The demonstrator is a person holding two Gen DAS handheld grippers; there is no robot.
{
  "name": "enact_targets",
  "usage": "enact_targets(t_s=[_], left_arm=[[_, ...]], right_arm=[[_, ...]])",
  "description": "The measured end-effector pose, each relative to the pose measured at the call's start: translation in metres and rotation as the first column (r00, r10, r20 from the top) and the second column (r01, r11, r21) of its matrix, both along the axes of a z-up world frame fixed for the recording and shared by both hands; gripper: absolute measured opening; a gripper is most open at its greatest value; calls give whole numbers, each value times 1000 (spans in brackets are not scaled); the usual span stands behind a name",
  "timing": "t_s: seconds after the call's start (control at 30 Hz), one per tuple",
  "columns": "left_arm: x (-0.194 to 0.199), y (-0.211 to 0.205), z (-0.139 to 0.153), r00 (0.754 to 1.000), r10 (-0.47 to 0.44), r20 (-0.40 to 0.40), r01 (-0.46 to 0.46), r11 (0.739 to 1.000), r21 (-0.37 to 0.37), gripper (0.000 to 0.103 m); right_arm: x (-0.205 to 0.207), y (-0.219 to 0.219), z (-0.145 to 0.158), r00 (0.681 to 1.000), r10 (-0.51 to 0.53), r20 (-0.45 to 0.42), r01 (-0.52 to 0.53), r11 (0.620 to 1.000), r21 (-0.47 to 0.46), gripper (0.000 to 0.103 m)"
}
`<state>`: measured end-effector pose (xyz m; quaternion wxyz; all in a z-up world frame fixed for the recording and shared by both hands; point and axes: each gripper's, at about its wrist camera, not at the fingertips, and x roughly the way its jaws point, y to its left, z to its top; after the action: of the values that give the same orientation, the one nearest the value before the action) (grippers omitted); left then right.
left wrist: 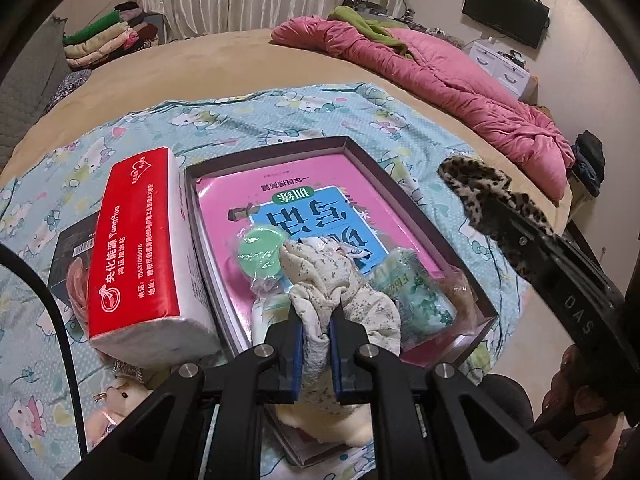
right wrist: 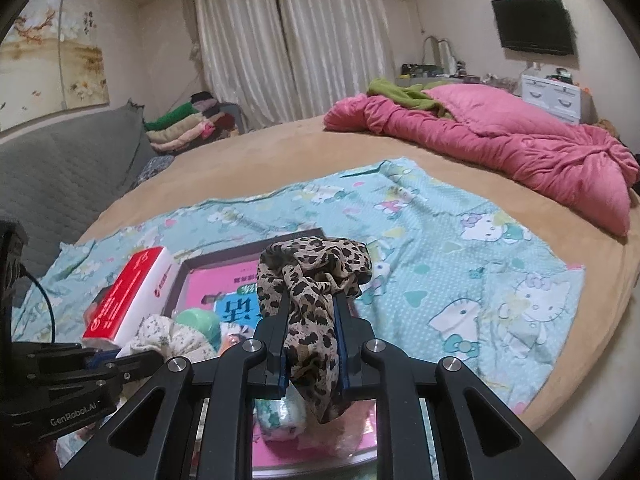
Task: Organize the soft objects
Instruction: 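Carry the scrunchie with left tool while right tool carries the leopard cloth over the tray, then lower the scrunchie and leopard cloth onto the pink book and open both tools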
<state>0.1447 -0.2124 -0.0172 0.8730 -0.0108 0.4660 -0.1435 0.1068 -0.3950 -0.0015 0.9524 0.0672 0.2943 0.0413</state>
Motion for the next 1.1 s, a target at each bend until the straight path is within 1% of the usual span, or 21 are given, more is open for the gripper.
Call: enact_targets(t_s=[0.33, 0.5, 0.67, 1.0, 1.1], left_arm=[[0, 0, -3, 1000, 0, -7, 0, 1000, 5, 11], [1, 1, -4, 1000, 4, -12, -4, 1000, 3, 11], [2, 3, -5, 1000, 9, -11, -9, 1000, 1, 11], [2, 5, -7, 1000, 15, -16, -15, 1000, -3, 11], [1, 5, -6, 1000, 12, -14, -12, 1000, -4, 11]], right_arm=[[9, 13, -20, 993, 89, -74, -87, 996, 29, 20], [10, 21, -26, 989, 119, -87, -118, 993, 21, 20], [13, 27, -36, 979, 157, -126, -157, 988, 13, 21], [15, 30, -43, 973, 181, -145, -181, 983, 15, 26], [15, 31, -44, 973, 180, -147, -180, 984, 10, 33]])
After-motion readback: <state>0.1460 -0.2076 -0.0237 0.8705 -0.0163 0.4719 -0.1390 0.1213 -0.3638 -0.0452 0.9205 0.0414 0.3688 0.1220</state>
